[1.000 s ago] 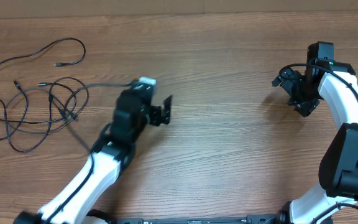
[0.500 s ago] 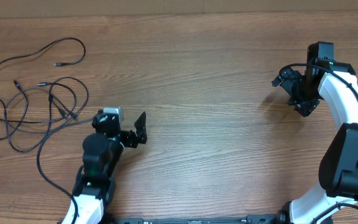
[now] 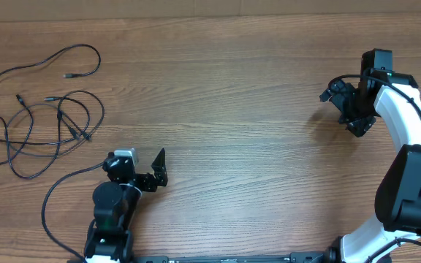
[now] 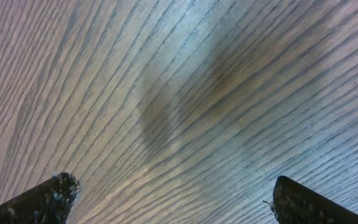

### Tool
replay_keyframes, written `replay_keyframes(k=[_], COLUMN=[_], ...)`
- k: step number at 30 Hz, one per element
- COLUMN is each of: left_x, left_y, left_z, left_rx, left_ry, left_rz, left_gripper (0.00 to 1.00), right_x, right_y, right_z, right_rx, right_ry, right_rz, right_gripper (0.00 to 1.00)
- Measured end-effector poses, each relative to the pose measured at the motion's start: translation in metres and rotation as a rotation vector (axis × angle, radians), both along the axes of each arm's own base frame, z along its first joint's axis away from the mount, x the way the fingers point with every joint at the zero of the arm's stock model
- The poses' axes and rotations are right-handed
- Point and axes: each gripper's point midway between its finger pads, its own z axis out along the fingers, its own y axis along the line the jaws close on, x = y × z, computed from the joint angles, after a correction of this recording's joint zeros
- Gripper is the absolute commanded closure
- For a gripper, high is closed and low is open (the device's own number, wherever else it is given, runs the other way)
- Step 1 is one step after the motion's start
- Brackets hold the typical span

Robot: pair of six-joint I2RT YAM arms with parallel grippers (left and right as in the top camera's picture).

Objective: Untangle cables

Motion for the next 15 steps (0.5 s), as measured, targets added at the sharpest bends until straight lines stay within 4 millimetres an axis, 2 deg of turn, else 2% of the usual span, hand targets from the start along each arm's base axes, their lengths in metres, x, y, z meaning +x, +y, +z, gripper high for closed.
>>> replay_keyframes(k=[6, 10, 15], left_x=[-0.019, -0.026, -0.026], left_y=[0.006, 0.010, 0.013], left_z=[-0.017, -0.011, 0.011], left_rx=[0.014, 0.018, 0.013], left_ry=[0.086, 0.062, -0.032], left_rz=[0.021, 0.039, 0.057], left_gripper=[0.00, 0.00, 0.00], right_x=[0.000, 0.000, 0.000], right_y=[0.000, 0.000, 0.000], right_z=[0.000, 0.000, 0.000], right_rx=[0.000, 0.000, 0.000], right_ry=[0.001, 0.001, 0.000], right_rz=[0.000, 0.000, 0.000], right_gripper=[0.00, 0.00, 0.00])
